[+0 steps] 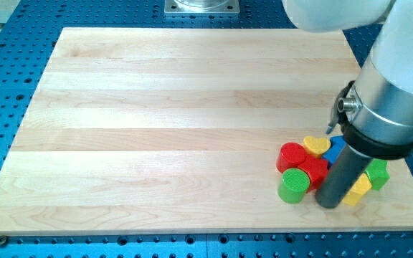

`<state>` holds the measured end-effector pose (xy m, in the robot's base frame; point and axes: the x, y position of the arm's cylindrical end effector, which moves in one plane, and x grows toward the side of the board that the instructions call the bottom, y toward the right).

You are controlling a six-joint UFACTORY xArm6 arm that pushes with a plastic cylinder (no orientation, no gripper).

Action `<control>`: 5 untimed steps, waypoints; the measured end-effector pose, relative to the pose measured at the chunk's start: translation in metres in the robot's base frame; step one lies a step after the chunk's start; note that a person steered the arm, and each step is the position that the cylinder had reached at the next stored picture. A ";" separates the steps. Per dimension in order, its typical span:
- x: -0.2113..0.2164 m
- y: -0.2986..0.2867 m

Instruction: Place the yellow hexagon vertically above the red circle

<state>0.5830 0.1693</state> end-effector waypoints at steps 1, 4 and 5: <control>-0.008 -0.004; 0.022 0.052; 0.019 0.049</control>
<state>0.6017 0.2187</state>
